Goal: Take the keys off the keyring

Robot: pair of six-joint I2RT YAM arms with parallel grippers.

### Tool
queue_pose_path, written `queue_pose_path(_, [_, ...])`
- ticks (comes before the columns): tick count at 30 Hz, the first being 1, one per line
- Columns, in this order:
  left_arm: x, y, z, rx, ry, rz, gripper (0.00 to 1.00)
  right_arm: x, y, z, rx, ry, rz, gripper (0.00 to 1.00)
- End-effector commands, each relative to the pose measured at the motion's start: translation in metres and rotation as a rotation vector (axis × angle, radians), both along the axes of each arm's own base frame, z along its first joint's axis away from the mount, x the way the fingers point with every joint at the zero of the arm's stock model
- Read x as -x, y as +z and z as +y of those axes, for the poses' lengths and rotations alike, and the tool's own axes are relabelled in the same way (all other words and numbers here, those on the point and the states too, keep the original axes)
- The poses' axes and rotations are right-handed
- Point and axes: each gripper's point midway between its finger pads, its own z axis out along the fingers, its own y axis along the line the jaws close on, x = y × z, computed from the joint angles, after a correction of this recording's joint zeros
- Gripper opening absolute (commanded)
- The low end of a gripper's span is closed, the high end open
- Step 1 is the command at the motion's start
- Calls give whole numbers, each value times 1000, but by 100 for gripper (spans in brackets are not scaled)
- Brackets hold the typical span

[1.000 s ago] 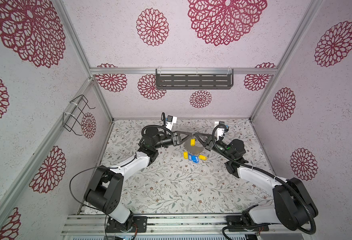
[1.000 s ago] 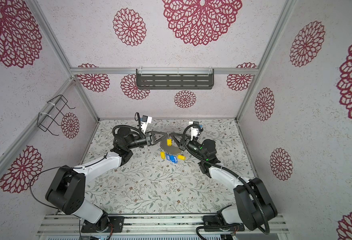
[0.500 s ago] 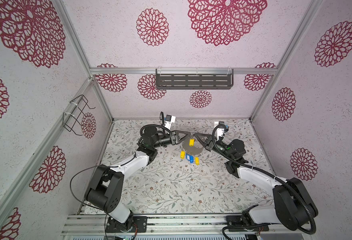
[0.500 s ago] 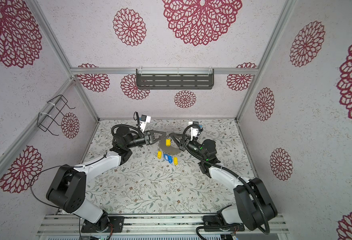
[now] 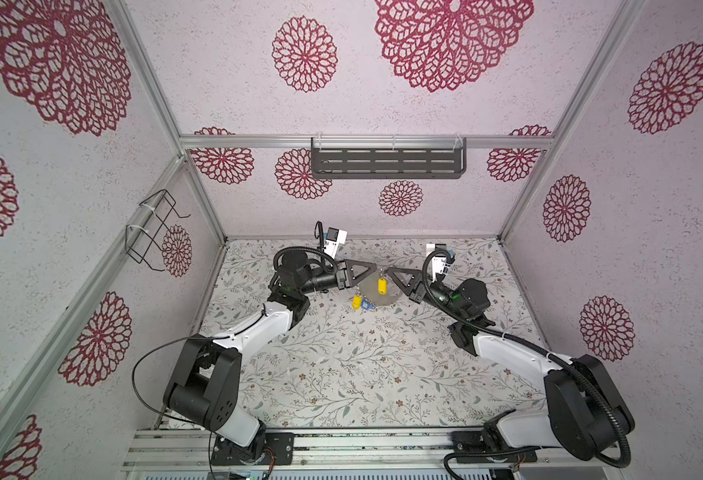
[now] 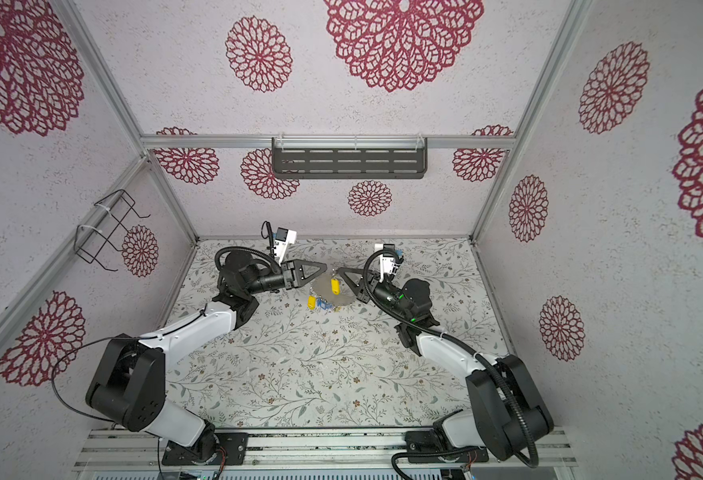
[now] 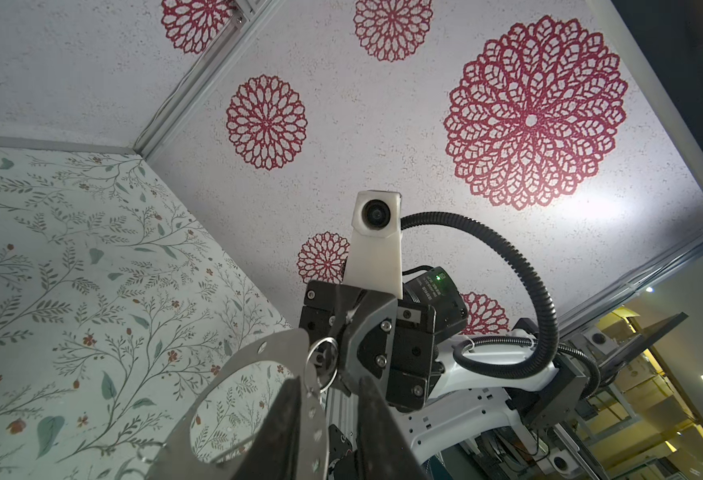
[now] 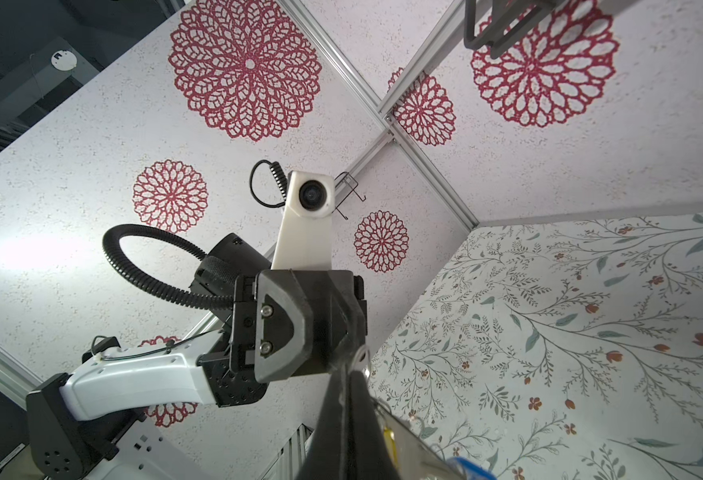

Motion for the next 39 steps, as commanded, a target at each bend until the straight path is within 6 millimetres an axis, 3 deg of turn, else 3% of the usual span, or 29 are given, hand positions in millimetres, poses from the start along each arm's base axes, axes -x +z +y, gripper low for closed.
queue_pose_path(1, [-4,6,4,8,-21,-29,29,9,40,1,-62,26,-116,0])
queue_pose_path(7, [-5,8,11,14,-20,-27,32,10,39,2,-55,34,-115,0])
queue_pose_path(20, [1,9,-6,99,-117,-18,27,9,44,7,-58,52,-124,0])
queue_pose_path(26, [9,13,-15,126,-148,-25,30,7,43,8,-59,52,-122,0])
queue_pose_path(32, [9,18,-11,158,-149,-29,32,7,42,8,-57,52,-123,0])
queue_pose_path(39, [8,17,-13,165,-155,-20,24,8,44,8,-60,51,-126,0])
